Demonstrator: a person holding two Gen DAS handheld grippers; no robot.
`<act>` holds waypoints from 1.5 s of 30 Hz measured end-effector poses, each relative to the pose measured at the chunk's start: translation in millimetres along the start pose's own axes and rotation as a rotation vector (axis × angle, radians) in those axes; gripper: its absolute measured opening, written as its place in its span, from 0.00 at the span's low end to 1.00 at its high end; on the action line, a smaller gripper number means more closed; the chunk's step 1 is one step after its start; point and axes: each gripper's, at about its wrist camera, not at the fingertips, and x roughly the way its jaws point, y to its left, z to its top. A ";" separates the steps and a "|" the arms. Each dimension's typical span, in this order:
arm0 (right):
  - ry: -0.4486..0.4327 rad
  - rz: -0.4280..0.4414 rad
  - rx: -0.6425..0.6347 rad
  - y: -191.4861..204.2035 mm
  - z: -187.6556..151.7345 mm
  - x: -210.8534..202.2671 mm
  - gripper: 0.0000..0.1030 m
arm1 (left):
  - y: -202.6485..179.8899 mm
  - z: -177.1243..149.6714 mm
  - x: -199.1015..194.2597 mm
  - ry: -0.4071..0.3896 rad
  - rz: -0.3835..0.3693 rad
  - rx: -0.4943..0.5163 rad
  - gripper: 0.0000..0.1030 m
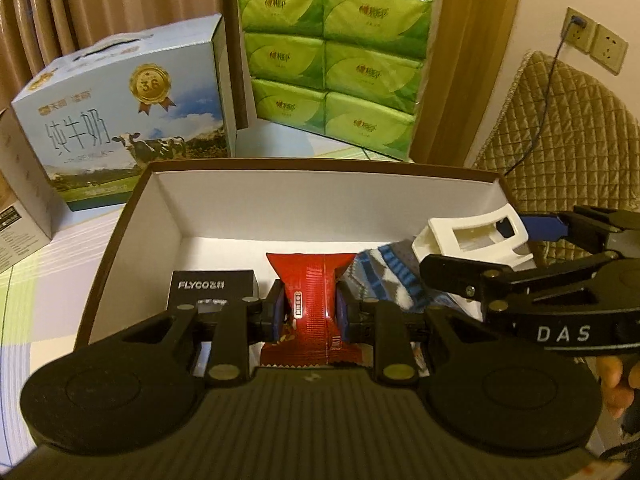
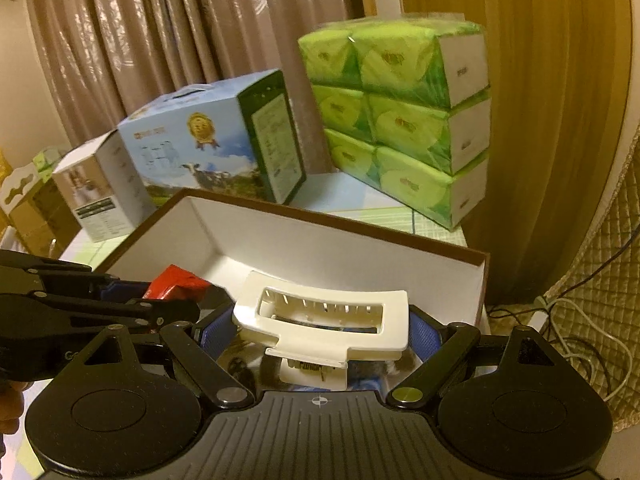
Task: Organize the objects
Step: 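Lower the red packet and white clip into the brown box and open both tools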
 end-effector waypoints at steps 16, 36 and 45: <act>-0.019 -0.044 0.008 -13.0 9.3 26.3 0.90 | 5.0 10.8 34.8 0.035 -0.011 0.001 0.21; 0.027 -0.042 -0.017 -18.9 1.9 24.3 0.90 | 0.7 12.1 50.9 0.023 0.034 0.082 0.63; 0.072 -0.034 -0.081 -11.3 -3.1 27.1 0.92 | 16.8 5.8 45.4 0.068 0.054 0.040 0.80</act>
